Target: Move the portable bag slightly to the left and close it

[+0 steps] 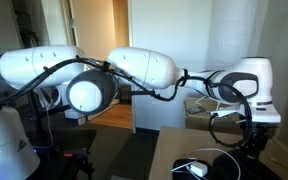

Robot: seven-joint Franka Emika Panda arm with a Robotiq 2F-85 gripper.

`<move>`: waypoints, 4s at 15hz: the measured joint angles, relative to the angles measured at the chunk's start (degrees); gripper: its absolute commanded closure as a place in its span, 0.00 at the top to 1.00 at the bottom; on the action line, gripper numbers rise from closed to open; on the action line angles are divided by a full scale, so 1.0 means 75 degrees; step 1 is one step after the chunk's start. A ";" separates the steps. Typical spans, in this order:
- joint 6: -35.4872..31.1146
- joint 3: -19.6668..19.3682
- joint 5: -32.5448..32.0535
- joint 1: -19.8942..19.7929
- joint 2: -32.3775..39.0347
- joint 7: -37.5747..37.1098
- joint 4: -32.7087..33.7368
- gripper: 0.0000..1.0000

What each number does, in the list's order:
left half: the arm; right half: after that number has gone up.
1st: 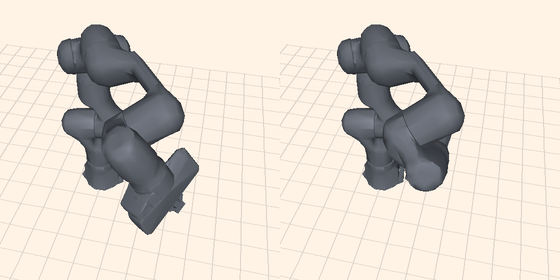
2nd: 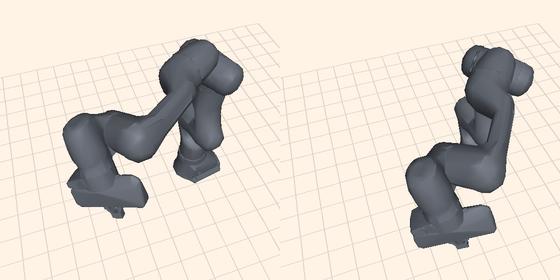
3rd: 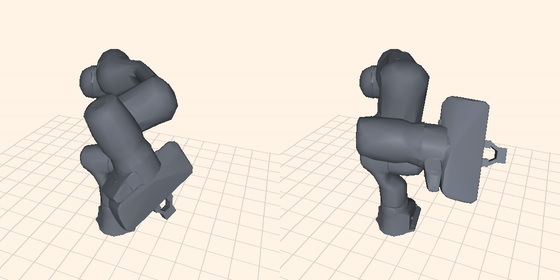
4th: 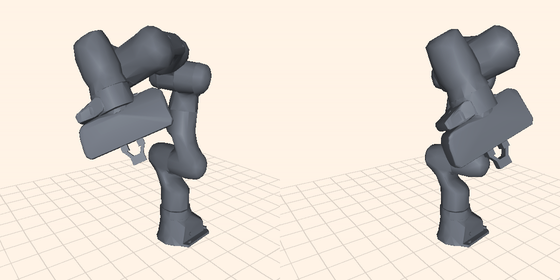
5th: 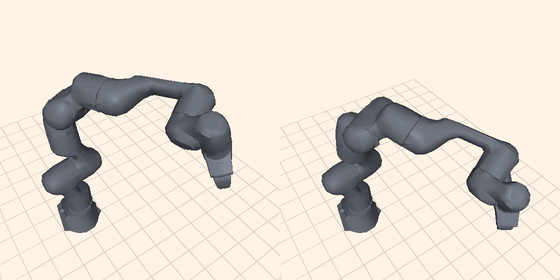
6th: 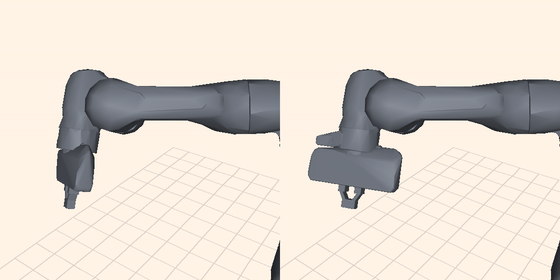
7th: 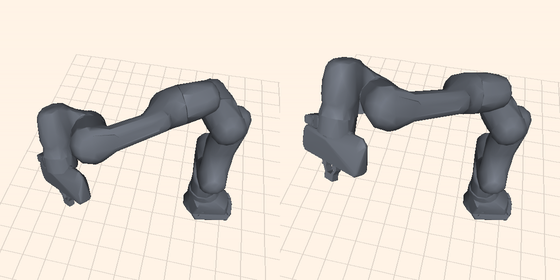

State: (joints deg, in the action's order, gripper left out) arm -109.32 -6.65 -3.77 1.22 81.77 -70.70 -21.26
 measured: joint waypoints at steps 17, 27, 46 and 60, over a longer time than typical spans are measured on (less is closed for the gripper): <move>-0.0655 -0.0289 -0.0471 0.0012 0.0239 0.1582 0.0000 0.05; -0.0652 -0.0289 -0.0472 0.0024 0.0262 0.1582 0.0000 0.01; -0.0576 -0.0495 -0.1627 0.1244 0.0415 0.1769 -0.0346 0.05; -0.0586 -0.0486 -0.1627 0.1257 0.0415 0.1765 -0.0346 0.01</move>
State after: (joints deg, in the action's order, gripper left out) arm -113.72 -10.30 -15.97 10.65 84.88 -57.46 -23.86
